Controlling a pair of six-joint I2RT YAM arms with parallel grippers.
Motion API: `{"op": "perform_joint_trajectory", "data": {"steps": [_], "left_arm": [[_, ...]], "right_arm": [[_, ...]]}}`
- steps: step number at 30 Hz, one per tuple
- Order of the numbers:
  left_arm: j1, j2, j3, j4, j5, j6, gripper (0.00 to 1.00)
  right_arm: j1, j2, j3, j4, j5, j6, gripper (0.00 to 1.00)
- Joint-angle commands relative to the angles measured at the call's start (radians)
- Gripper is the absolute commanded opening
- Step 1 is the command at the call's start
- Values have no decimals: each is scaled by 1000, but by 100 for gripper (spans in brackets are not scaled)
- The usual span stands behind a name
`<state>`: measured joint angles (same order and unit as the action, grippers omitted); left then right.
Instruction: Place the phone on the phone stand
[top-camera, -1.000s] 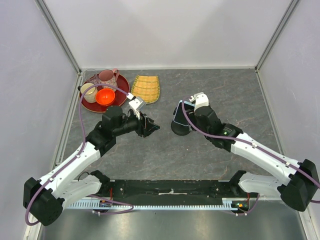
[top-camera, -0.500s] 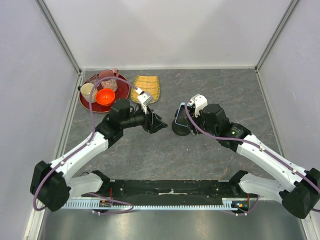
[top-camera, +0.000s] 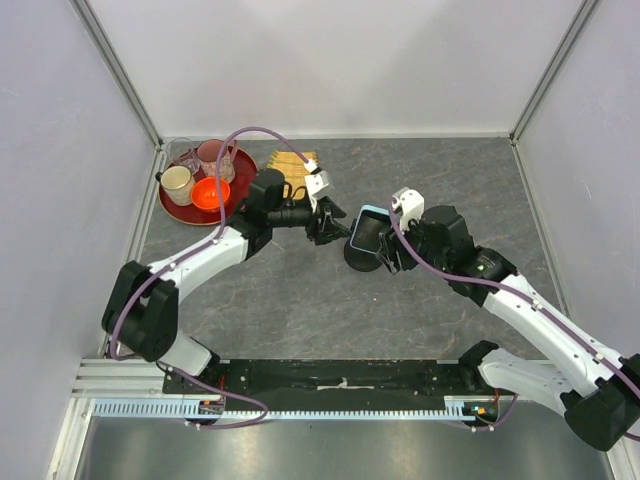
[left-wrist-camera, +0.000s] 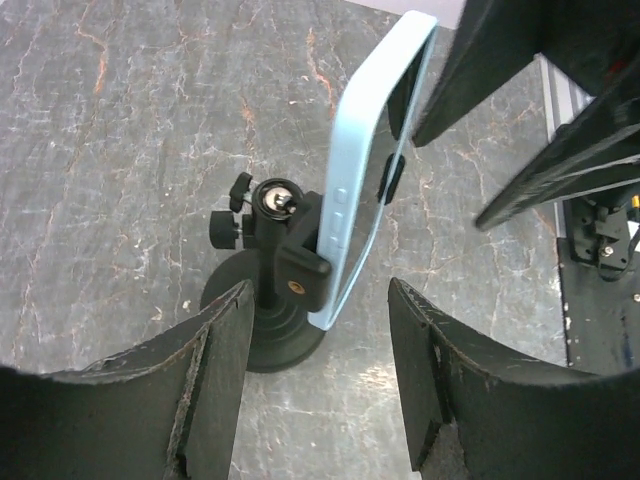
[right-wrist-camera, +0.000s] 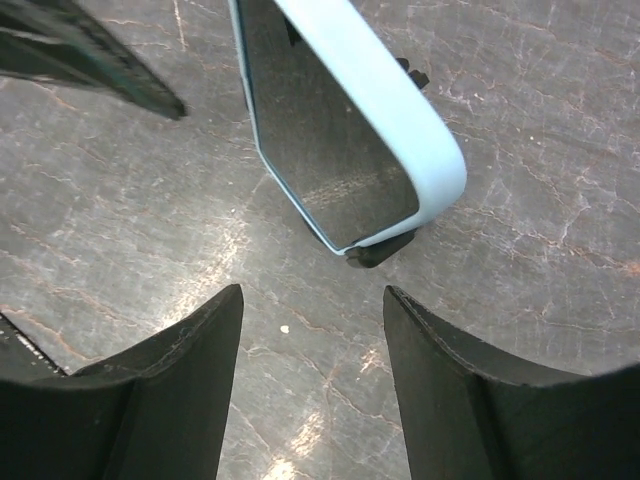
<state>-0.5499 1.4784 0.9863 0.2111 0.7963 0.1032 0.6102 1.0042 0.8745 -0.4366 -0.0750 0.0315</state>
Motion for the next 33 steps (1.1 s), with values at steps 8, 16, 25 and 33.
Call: {"op": "perform_joint_trajectory", "data": {"steps": [8,16,25,33], "left_arm": [[15,184,161,19,265,174,57],[15,226,192,-15,302,190,42],[11,215,158,-73,270,214,45],[1,209,130,-53,230,195,48]], "right_arm": [[-7,-24,-6,-4,4,36,63],[-44,42,17,6,-9,56,61],[-101,40,11,85,-40,104,62],[-107,70,29,110,-55,93,62]]}}
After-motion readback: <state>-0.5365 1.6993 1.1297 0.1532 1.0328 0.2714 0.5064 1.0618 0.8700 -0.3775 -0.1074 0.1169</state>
